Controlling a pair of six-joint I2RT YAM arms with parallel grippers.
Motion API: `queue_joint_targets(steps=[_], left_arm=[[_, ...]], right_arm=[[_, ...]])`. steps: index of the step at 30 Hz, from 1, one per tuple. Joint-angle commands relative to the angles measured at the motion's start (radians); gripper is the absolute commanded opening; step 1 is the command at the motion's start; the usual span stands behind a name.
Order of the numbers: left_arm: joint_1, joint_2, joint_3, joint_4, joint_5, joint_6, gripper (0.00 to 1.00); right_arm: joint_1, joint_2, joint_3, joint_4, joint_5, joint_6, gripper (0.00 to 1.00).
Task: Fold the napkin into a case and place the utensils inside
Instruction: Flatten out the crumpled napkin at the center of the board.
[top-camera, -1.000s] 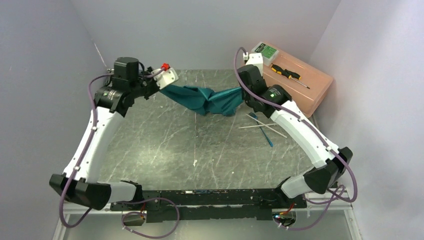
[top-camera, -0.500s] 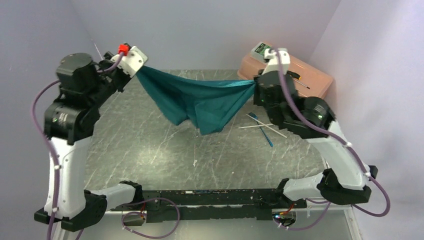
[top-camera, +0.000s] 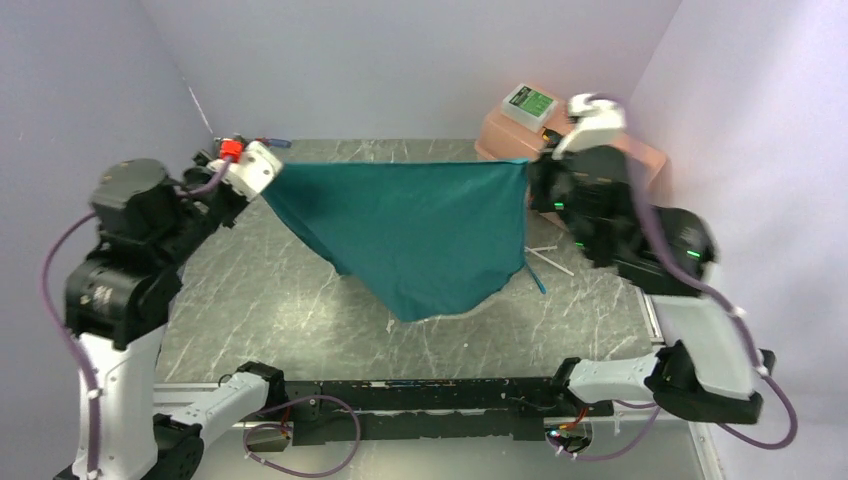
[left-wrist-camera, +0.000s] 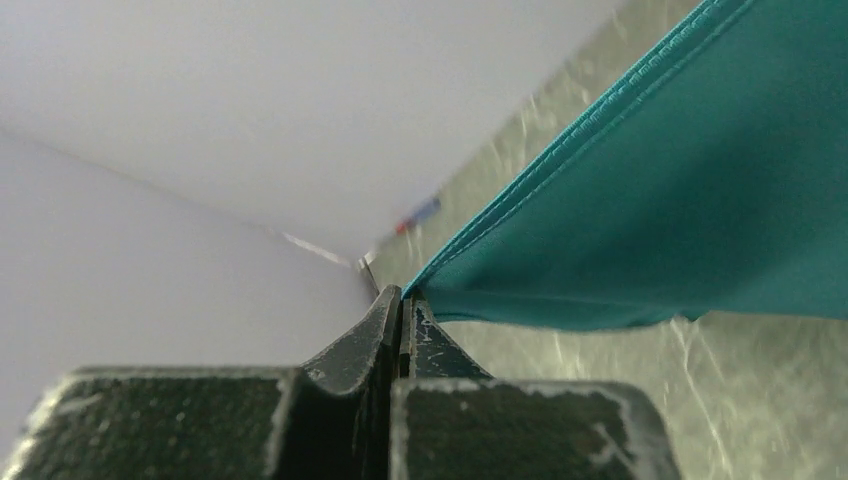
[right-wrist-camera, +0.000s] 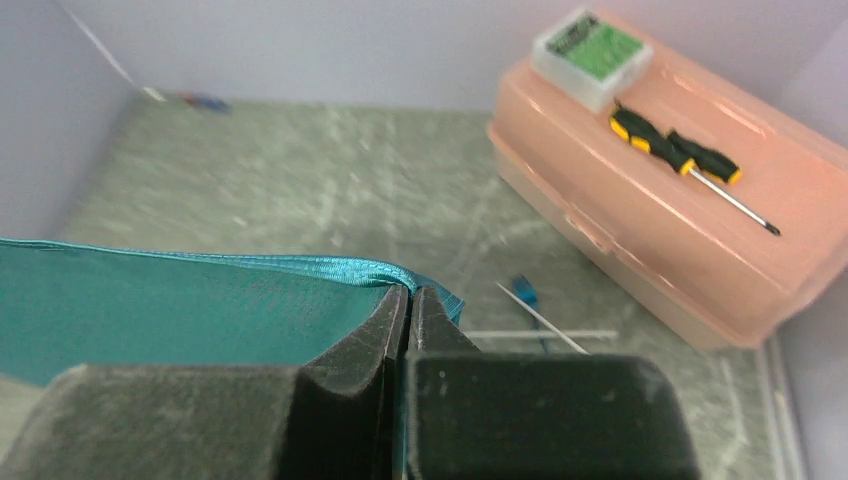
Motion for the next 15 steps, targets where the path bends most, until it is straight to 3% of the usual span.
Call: queue_joint_targets(steps=[1, 8, 15], left_arm=[[0.011, -0.032, -0.232, 0.128, -0.126, 0.055, 0.03], [0.010, 0.032, -0.554, 0.511, -0.279, 0.191, 0.03], [0.010, 0.297, -0.629, 0.845, -0.363, 0.240, 0.03]], right_arm=[[-0.043, 0.115, -0.173, 0.046, 0.054, -0.037, 0.00], [-0.223, 0.193, -0.371, 0.347, 0.008, -0.112, 0.00], [-0.350, 0.352, -0.463, 0.634, -0.059, -0.197, 0.00]])
